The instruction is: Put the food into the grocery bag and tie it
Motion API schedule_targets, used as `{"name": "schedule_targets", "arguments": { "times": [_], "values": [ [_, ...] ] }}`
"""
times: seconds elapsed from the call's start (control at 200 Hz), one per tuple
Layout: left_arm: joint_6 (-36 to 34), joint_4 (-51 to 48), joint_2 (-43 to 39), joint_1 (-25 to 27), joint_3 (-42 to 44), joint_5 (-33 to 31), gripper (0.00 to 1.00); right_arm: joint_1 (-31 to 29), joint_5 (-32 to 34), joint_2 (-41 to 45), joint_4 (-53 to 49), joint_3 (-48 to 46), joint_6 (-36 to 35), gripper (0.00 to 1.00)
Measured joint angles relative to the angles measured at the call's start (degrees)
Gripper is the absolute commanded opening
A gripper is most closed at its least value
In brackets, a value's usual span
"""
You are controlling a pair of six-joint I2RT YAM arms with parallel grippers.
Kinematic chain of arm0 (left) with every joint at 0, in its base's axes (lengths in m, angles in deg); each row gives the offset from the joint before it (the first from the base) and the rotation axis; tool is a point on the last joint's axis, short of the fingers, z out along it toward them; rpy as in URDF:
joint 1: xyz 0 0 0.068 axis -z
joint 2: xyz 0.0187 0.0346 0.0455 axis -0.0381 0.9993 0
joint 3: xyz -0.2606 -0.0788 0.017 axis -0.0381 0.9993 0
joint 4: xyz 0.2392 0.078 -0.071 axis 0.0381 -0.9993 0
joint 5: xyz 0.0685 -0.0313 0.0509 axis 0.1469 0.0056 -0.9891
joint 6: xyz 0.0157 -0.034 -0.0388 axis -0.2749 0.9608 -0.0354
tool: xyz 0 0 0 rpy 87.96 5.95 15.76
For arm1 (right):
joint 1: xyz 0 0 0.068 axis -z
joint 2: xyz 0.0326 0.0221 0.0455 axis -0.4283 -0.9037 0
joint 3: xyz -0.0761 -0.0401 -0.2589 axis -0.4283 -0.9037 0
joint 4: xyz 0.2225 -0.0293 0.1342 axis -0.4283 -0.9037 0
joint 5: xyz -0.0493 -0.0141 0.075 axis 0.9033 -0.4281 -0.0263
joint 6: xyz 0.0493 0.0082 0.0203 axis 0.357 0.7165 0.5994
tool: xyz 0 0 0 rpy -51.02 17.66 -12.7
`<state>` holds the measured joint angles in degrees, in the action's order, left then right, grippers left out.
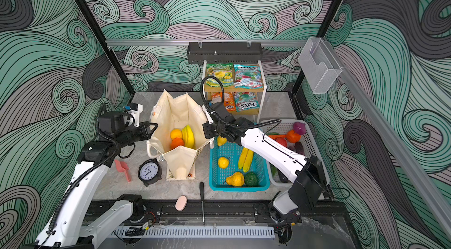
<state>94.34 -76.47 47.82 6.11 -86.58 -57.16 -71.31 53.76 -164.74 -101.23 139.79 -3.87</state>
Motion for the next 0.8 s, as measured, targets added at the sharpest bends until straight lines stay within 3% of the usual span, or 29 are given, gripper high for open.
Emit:
{"name": "schedule_targets", "arguments": {
  "times": [0.265,0.45,0.625,0.796],
  "values": [
    [-0.09,-5.73,0.15,0.02,-4.92,-10.78,0.0,3.19,2.36,6.36,-2.62,-1.97,-0.17,0.0],
    [-0.07,-7.98,0.68,0.02,-7.37,-14.84,0.0,5.62,2.34,8.44,-3.28,-2.51,-0.2,0.0],
    [-0.35,-9.79,1.6,0.02,-10.64,-12.74,0.0,5.49,0.52,8.55,-4.52,-0.92,-1.22,0.0],
    [0.83,-8.72,2.05,0.02,-11.13,-7.26,0.0,1.36,0.68,6.8,-6.27,5.29,-2.21,0.0]
  ]
}}
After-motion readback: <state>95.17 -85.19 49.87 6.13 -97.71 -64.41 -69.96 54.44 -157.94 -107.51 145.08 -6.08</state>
